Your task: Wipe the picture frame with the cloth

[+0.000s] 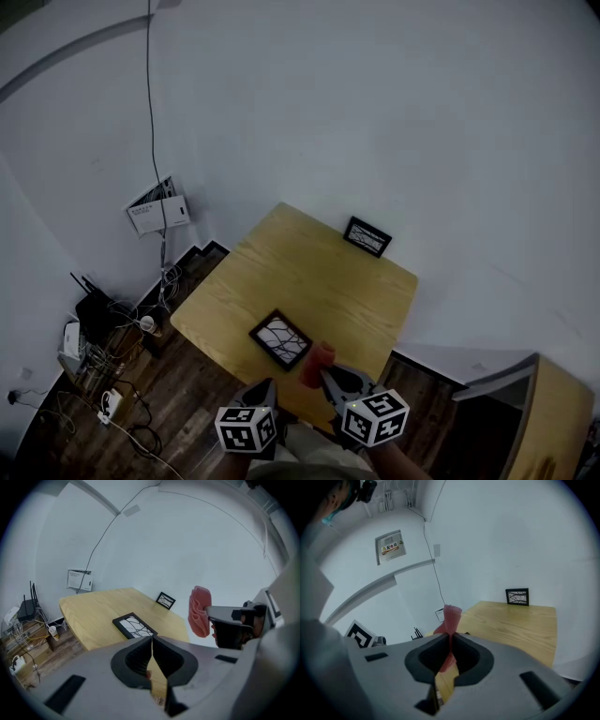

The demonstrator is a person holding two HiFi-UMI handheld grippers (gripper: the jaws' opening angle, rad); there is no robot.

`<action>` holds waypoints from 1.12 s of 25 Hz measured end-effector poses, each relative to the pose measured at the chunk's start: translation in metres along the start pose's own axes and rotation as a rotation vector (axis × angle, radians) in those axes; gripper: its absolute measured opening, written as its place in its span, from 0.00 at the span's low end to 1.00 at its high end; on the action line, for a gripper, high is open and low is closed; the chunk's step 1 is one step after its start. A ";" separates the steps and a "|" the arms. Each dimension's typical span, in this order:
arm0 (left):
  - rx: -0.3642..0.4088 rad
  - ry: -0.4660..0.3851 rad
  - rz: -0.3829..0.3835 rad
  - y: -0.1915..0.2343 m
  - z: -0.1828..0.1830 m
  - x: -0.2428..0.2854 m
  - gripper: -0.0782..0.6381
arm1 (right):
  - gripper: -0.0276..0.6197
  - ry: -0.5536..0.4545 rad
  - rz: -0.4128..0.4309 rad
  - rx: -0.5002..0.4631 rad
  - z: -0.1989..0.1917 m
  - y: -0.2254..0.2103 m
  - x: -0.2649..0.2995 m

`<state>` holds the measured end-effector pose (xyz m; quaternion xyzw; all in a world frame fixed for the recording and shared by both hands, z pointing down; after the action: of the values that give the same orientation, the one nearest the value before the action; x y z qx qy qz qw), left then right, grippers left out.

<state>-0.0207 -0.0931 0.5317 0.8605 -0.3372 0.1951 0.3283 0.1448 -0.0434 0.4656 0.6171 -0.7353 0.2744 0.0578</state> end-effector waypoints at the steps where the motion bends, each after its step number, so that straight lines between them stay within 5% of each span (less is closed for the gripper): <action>1: -0.018 -0.001 0.013 0.001 -0.001 0.005 0.12 | 0.07 0.013 0.010 -0.010 0.001 -0.004 0.004; 12: -0.231 0.019 0.131 0.012 -0.015 0.052 0.12 | 0.07 0.141 0.141 -0.083 0.014 -0.040 0.059; 16: -0.264 0.036 0.144 0.011 -0.024 0.070 0.33 | 0.07 0.180 0.180 -0.105 0.012 -0.047 0.080; 28: -0.309 0.033 0.238 0.019 -0.023 0.104 0.40 | 0.07 0.287 0.256 -0.187 -0.001 -0.058 0.143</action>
<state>0.0361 -0.1344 0.6144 0.7506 -0.4572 0.1929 0.4364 0.1659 -0.1735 0.5463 0.4649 -0.8142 0.2954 0.1836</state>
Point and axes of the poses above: the fingertips, and each gripper's own axes: x forward along the fingers, y to its left, z out of its top, the point moved 7 cm from there along -x, backward along the fingers
